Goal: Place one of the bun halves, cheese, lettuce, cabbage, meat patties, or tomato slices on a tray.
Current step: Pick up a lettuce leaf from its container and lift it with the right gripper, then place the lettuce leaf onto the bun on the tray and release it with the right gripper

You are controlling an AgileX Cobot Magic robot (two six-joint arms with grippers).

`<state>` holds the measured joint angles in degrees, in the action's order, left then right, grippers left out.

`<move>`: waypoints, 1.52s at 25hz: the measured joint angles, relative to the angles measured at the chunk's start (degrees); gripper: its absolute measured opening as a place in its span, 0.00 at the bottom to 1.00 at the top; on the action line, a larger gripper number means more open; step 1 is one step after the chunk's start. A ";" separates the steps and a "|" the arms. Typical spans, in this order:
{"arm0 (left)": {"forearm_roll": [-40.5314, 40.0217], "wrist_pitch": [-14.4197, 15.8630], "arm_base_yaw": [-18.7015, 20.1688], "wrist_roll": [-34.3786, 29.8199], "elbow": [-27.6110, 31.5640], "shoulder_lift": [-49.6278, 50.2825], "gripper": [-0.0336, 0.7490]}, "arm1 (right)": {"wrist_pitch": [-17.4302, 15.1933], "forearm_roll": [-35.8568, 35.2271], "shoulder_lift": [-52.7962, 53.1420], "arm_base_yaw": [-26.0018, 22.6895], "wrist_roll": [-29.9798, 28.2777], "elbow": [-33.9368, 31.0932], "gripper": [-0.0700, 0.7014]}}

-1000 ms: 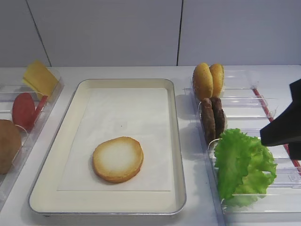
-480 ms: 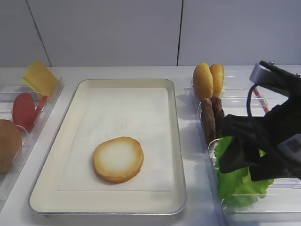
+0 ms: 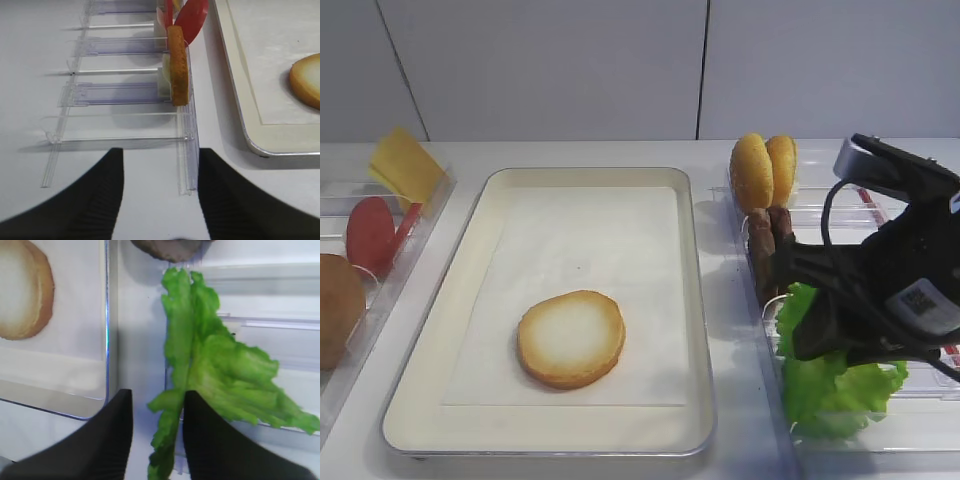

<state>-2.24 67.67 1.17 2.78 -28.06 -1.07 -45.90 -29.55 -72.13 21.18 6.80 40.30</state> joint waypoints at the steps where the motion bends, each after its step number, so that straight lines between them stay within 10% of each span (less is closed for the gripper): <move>1: 0.00 0.00 0.00 0.00 0.00 0.00 0.46 | 0.00 0.45 0.00 0.00 0.00 0.00 0.40; 7: 0.00 0.00 0.00 0.00 0.00 0.00 0.46 | -2.52 1.25 0.00 0.00 0.00 2.13 0.14; 14: 0.00 0.00 0.00 0.00 0.00 0.00 0.46 | -8.20 0.88 1.22 3.10 -0.10 11.32 0.13; 23: 0.00 0.00 0.00 0.00 0.00 0.00 0.46 | -4.96 -5.02 -9.71 15.32 -3.26 21.96 0.13; 38: 0.00 0.00 0.00 0.00 0.00 0.00 0.46 | -5.73 -15.69 -35.88 18.65 -12.89 41.60 0.13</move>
<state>-2.24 67.67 1.17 2.78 -28.06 -1.07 -51.63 -45.24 -108.01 39.83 -6.09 81.90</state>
